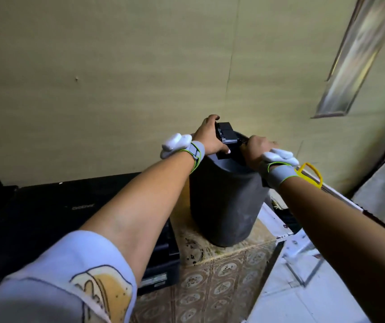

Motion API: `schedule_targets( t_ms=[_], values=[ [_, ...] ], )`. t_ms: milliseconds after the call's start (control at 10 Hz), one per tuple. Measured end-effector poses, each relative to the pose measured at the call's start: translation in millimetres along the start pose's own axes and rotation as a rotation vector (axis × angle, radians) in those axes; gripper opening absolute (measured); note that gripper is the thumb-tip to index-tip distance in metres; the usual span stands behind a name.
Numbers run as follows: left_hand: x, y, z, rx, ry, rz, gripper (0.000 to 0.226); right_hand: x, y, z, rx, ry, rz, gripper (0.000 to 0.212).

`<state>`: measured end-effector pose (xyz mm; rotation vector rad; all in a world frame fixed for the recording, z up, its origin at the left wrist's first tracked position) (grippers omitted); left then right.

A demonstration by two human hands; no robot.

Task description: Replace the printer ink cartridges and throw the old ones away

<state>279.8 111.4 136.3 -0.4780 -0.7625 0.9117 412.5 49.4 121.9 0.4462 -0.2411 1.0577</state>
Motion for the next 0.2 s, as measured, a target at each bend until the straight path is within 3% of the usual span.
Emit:
schedule_targets(
  t_ms=[200],
  values=[
    [-2.9,7.3,-31.4,0.032,0.104,0.070,0.103,14.4,-17.8,-26.3,0.000,0.056,-0.091,0.040]
  ],
)
Point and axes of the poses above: each hand's wrist, its own x-axis towards the middle knuckle, its own z-axis out of the back of the hand, y = z × x, the point moved 6 cm from there along x, towards the middle knuckle, and after that the axes turned 6 degrees about -y, right-handed, at the moved point
